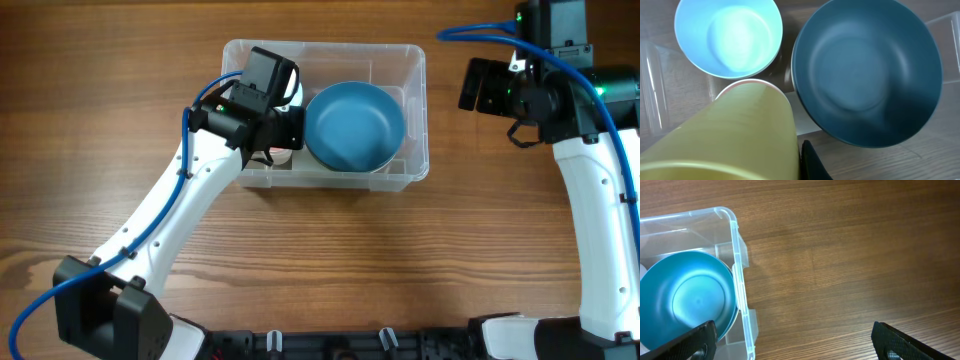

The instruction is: Pack container

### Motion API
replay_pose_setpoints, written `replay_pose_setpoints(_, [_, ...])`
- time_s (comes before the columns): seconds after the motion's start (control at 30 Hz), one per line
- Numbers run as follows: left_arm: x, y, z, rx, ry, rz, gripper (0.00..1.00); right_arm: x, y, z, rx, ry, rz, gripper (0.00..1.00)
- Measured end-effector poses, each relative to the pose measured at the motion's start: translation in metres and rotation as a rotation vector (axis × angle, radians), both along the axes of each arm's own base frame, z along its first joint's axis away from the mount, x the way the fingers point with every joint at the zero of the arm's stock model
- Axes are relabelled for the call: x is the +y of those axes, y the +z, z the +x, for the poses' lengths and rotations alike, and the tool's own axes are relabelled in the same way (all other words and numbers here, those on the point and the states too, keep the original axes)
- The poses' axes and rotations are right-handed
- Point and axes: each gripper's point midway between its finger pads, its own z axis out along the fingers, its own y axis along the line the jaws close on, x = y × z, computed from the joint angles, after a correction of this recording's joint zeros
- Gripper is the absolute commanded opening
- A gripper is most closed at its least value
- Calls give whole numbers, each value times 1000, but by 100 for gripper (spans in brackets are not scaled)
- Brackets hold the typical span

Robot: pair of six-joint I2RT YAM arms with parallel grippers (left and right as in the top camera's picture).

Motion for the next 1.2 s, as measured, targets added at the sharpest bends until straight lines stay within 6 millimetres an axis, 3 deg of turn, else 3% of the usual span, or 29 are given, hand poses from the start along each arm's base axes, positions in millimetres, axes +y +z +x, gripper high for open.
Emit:
replay_pose_setpoints(0.5, [4,-3,-5,23,9,19,16,0,0,0,0,0,0,100])
replay_pose_setpoints(0.67, [22,-2,4,-21,65,99,24,0,0,0,0,0,0,100])
replay_pose_setpoints(0.7, [28,0,7,-38,88,120,27,0,0,0,0,0,0,100])
replay_pose_setpoints(0.73, [36,3,11,-52,122,131,37,0,0,0,0,0,0,100])
replay_pose_setpoints(0.87, [92,23,24,-111,292,156,100,0,0,0,0,0,0,100])
replay_pose_setpoints(0.9, [118,30,28,-124,370,155,100,0,0,0,0,0,0,100])
replay_pose_setpoints(0.97, [150,34,30,-131,452,166,100,0,0,0,0,0,0,100])
replay_pose_setpoints(1.13, [218,35,29,-122,625,188,100,0,0,0,0,0,0,100])
replay_pose_setpoints(1.2, [235,35,27,-119,668,194,100,0,0,0,0,0,0,100])
